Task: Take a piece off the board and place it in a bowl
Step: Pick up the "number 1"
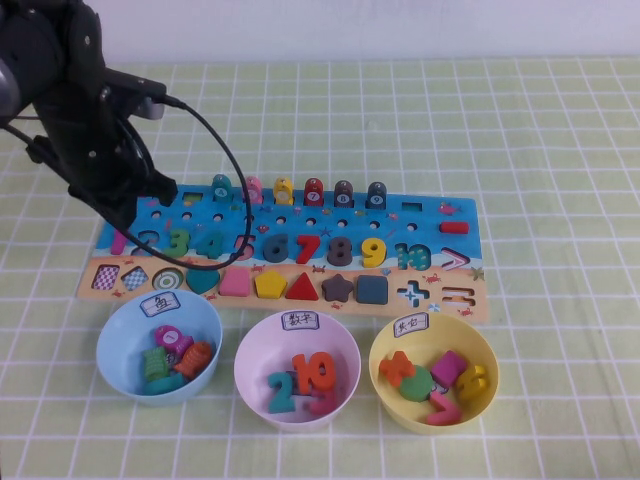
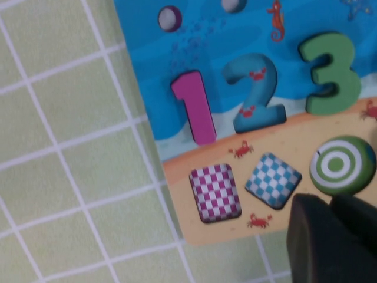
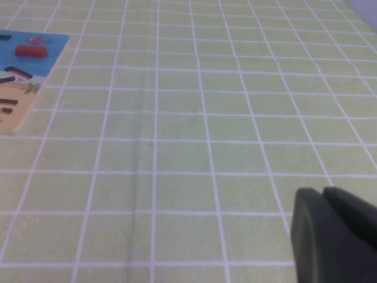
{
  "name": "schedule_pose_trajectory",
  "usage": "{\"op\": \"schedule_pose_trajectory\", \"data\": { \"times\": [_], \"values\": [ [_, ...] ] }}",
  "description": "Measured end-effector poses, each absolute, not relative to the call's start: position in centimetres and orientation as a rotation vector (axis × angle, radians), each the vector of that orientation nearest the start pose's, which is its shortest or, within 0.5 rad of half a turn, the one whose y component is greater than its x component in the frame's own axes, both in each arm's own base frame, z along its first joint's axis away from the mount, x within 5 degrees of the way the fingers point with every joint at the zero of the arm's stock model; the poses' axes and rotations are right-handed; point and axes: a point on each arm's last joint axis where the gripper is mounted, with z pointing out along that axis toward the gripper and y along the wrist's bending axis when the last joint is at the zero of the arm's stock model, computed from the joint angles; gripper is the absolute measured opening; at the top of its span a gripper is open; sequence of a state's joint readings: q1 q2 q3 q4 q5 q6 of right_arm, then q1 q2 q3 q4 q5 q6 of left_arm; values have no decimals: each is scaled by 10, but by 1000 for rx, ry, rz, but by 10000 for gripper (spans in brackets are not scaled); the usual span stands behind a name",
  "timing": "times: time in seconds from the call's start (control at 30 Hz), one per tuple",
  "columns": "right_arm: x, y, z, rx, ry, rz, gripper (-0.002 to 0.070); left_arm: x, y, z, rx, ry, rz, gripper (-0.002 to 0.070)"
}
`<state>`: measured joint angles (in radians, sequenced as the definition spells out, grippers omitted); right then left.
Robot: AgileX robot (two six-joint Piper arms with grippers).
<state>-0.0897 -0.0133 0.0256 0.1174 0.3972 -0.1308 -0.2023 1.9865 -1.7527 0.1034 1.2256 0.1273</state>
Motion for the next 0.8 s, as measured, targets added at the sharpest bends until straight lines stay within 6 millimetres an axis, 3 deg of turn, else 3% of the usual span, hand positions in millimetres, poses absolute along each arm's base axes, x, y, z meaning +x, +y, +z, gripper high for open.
{"op": "schedule_pose_trajectory", "data": {
  "times": [0.17,0.23,0.33,0.43,0.6,0.8],
  "values": [
    [52,-1,170,33,1890,-34,-17,421,-72,247,506,2913,140,193],
    [52,-1,170,33,1890,-34,-17,425,-65,240,473,2925,128,295],
    [52,-1,170,33,1890,-34,-17,431,-51,231,407,2942,85,375],
    [52,-1,170,33,1890,-34,-17,434,-42,225,386,2948,34,382],
    [52,-1,170,33,1890,-34,-17,440,-41,215,391,2930,11,325],
    [52,-1,170,33,1890,-34,-17,445,-42,204,390,2926,11,309]
  ]
}}
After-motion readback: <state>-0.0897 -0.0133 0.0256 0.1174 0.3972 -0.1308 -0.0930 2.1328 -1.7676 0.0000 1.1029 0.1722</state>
